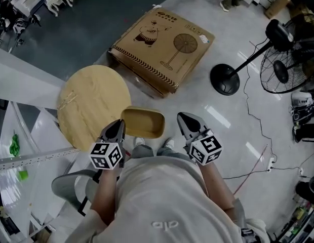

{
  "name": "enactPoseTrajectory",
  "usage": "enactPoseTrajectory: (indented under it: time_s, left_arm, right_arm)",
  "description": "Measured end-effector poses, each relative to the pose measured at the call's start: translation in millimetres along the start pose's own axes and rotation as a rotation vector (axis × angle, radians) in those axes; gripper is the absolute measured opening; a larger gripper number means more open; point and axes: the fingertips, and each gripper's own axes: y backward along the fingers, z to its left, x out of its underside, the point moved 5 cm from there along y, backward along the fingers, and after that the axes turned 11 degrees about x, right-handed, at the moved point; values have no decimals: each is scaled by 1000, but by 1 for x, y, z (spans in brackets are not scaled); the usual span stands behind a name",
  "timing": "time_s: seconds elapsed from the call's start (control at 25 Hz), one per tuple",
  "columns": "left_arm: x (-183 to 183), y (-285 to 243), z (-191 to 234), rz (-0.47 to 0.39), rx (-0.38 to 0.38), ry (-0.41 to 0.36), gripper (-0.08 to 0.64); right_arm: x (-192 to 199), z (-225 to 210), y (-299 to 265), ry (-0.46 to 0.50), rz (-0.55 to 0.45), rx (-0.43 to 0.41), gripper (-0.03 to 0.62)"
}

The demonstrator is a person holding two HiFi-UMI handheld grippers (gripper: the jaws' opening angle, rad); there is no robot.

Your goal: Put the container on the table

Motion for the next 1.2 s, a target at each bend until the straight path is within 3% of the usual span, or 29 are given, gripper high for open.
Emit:
enactPoseTrajectory:
  time_s: [0.28,0.72,1.2]
  left_arm:
    - [-13,-19,34,32,-3,-3,28]
    - [-24,-46,132,94,36,25,28]
    - [5,-77,227,212,38,104,28]
  right_arm:
    - [-5,-2,-33,-4,27,6,26]
    - [-18,25,-93,1,69,97,26]
    - [-23,38,-144,33,147,177,26]
